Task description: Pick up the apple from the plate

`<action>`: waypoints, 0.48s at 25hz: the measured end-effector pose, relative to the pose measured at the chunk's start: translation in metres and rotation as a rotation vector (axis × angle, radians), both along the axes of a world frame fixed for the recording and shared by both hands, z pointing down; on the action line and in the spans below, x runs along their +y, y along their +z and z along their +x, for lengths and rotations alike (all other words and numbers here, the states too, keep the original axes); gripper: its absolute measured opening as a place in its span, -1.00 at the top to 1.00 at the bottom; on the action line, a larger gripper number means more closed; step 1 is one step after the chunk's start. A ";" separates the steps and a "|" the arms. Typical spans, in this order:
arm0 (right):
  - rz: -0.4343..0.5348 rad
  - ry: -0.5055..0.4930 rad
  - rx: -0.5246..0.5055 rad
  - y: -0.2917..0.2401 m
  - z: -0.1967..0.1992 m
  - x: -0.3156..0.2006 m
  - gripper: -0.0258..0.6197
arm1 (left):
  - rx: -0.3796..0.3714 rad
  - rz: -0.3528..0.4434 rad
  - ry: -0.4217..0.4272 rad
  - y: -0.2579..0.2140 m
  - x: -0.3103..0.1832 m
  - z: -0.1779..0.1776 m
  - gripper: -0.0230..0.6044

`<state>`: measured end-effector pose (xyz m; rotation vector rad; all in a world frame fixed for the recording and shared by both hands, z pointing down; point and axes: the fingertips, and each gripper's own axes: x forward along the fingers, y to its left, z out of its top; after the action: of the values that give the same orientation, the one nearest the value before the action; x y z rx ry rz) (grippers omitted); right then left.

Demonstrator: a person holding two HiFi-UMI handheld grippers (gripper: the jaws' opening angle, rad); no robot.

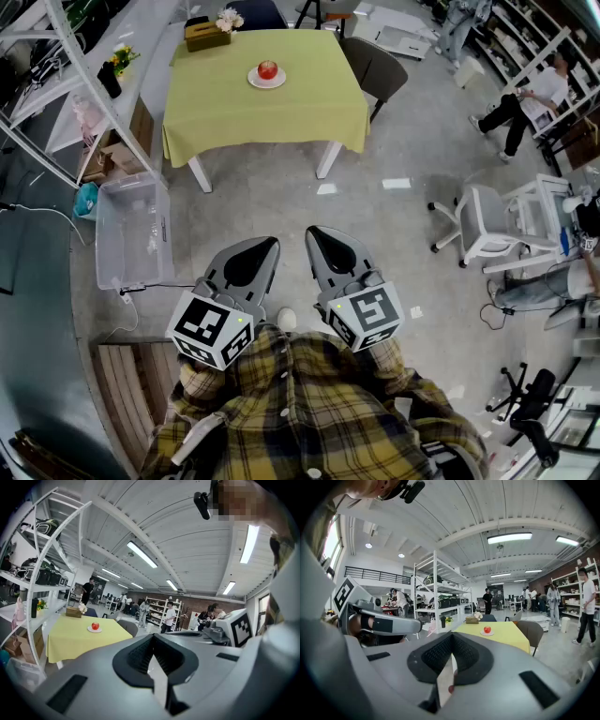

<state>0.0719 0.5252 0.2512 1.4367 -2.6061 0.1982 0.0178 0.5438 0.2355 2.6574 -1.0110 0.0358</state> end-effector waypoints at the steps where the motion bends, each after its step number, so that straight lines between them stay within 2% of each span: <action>1: -0.001 -0.001 -0.001 -0.001 0.001 0.001 0.93 | 0.000 -0.001 0.002 0.000 0.001 0.001 0.90; 12: 0.016 -0.002 -0.023 -0.004 0.017 0.000 0.93 | -0.014 0.005 -0.002 0.000 0.000 0.017 0.90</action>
<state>0.0884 0.5247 0.2474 1.4454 -2.6339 0.1949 0.0350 0.5439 0.2358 2.6646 -1.0195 0.0515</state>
